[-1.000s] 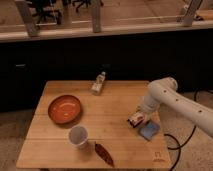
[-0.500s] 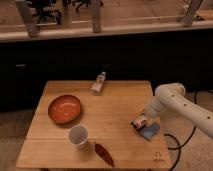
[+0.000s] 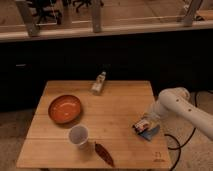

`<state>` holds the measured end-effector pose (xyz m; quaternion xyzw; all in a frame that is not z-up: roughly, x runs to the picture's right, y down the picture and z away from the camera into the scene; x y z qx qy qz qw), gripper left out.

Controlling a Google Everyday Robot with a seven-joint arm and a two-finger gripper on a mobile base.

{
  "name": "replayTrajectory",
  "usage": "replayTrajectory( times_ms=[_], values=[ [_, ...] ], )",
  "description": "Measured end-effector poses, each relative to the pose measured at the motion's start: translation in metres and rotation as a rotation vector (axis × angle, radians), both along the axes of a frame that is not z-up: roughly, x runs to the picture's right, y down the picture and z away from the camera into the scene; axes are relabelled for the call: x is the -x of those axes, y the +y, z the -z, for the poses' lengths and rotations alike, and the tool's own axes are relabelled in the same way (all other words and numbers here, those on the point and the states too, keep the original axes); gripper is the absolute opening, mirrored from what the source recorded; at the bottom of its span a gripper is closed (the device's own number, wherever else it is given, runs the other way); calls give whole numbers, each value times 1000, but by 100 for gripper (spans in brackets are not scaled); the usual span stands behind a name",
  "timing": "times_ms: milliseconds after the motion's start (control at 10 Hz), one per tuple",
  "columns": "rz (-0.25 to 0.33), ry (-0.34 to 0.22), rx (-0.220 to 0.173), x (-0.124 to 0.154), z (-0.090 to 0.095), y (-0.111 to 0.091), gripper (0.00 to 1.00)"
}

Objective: Place the eraser on the white sponge

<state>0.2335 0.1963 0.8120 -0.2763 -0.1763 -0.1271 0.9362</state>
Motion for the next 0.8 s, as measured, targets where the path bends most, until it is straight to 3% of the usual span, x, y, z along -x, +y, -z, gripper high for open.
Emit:
replayTrajectory(
  times_ms=[800],
  values=[
    [-15, -21, 27, -1, 0, 23, 0]
  ],
)
